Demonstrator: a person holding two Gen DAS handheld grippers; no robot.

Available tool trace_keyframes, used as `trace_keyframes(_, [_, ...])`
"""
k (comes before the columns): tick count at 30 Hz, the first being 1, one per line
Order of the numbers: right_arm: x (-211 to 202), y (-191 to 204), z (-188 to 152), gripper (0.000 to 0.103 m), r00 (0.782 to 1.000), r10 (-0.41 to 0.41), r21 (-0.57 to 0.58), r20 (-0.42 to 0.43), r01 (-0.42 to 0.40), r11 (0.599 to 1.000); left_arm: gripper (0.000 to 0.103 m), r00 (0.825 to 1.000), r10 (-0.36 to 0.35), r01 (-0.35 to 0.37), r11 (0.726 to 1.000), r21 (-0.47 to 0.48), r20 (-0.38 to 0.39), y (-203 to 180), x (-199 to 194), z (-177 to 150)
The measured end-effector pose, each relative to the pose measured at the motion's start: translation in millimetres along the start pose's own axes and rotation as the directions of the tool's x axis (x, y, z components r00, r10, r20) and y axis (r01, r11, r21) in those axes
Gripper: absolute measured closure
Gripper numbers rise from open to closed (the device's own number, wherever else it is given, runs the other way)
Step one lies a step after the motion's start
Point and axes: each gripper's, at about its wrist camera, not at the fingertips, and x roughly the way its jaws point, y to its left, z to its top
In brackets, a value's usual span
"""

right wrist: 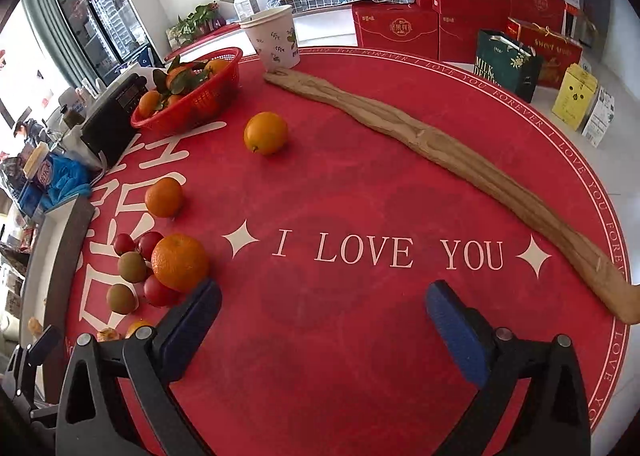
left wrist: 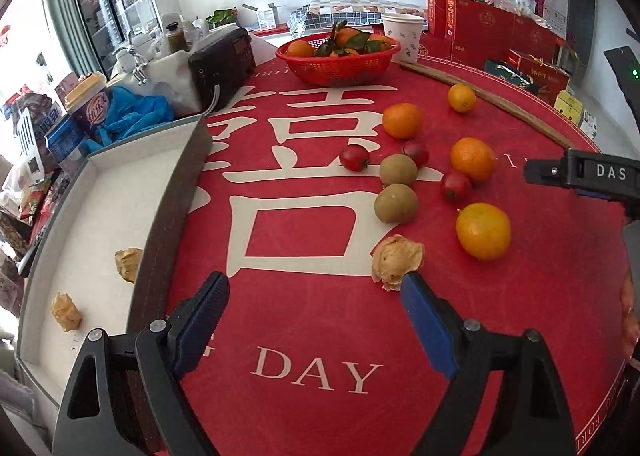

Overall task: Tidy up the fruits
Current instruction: 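Move the left gripper to a round beige fruit beside the kiwis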

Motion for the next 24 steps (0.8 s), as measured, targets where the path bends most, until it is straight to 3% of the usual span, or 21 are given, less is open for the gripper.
trace_keyframes(13, [6.6,-0.8,-1.0,0.0,1.0,-0.006,-0.014,-0.024,0.005,1.0,0.015,0.999,-0.055,0.055,0.998,0.017,0.001,-26.7,17.4,12.6])
trace_keyframes(15, [8.6,2.8,-1.6,0.0,0.999,-0.027,-0.033,-0.025,0.026,0.999,0.022,0.997,-0.074,0.074,0.997,-0.005,-0.003,-25.5,20.5,16.0])
trace_keyframes(16, [9.8,5.3,-2.2,0.0,0.999,-0.041,-0.046,-0.027,0.04,0.998,0.03,0.996,-0.094,0.094,0.995,-0.022,-0.007,-24.1,21.3,17.5])
trace_keyframes(20, [14.2,14.8,-4.8,0.0,0.994,-0.103,-0.104,-0.034,0.099,0.99,0.075,0.993,-0.12,0.12,0.993,-0.014,0.003,-25.7,19.4,19.7])
trace_keyframes(24, [17.0,20.3,-7.6,0.0,0.989,-0.145,-0.145,-0.034,0.139,0.98,0.077,0.996,-0.091,0.092,0.996,-0.005,0.018,-22.4,15.8,13.0])
